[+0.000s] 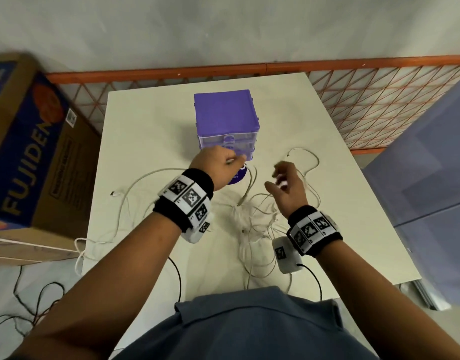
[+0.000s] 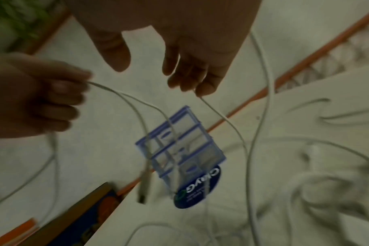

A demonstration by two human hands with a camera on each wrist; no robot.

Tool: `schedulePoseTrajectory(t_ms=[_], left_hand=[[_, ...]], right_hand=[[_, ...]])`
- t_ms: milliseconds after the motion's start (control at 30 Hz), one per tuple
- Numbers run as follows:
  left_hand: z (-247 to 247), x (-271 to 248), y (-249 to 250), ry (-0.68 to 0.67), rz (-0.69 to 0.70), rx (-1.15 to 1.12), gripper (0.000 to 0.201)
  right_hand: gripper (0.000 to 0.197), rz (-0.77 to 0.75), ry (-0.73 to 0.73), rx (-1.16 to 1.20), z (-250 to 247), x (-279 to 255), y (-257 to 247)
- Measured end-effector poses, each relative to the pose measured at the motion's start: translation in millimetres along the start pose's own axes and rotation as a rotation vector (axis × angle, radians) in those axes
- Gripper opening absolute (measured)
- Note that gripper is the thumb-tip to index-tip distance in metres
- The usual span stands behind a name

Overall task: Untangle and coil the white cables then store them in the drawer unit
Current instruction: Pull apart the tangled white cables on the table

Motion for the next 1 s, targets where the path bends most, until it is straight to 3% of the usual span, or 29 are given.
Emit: schedulePoseTrajectory(t_ms=[67, 167, 267, 433, 500, 567, 633, 733, 800, 833, 900, 1000], left_hand=[[20, 0, 2, -0.106, 0.019, 0.006, 0.045], [37, 1, 7, -0.201, 0.06, -0.142, 0.039], [33, 0, -2, -0.231, 0.018, -0.193, 0.033], [22, -9, -41, -0.273, -0.091, 0.104, 0.041], [10, -13, -61, -0.209, -0.157, -0.011, 0.035], [-1, -18, -75, -0.126, -0.206, -0.15, 0.034], [-2, -20, -76, -0.097, -0.206, -0.137, 0.033], [9, -20, -53, -0.105, -0.142, -0.045, 0.034], [20, -18, -29, -0.114, -0.067, -0.063, 0.033], [24, -17, -15, -0.121, -0.023, -0.068, 0.032], [28, -17, 10, -0.129, 0.062, -0.079, 0.031], [19, -20, 20, -0.118, 0.083, -0.116, 0.029]], right_hand=[[0.056, -0.135, -0.159, -0.146, 23, 0, -25], [0.03, -0.207, -0.271, -0.207, 45, 1, -39], [0.019, -0.127, -0.235, -0.175, 37, 8, -32], [0.021, 0.093, 0.035, -0.333, -36, 31, 8], [0.022, 0.258, 0.11, -0.393, -69, 33, 36], [0.023, 0.383, 0.082, -0.46, -84, 28, 54], [0.033, 0.406, 0.015, -0.508, -79, 24, 54], [0.078, 0.199, -0.102, -0.553, -45, 19, 9], [0.088, 0.01, -0.27, -0.637, -4, 12, -28], [0.085, -0.058, -0.362, -0.706, 18, 7, -40], [0.062, -0.137, -0.447, -0.722, 48, -2, -57], [0.022, -0.163, -0.353, -0.508, 40, -1, -74]])
Point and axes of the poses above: each hand's wrist, its own x-axis towards the middle knuckle, its own z-axis out of the palm, y = z × x, the point moved 9 cm from there along x, towards the middle knuckle, and after that the axes turned 6 degrees about -y, right-handed, at the moved point
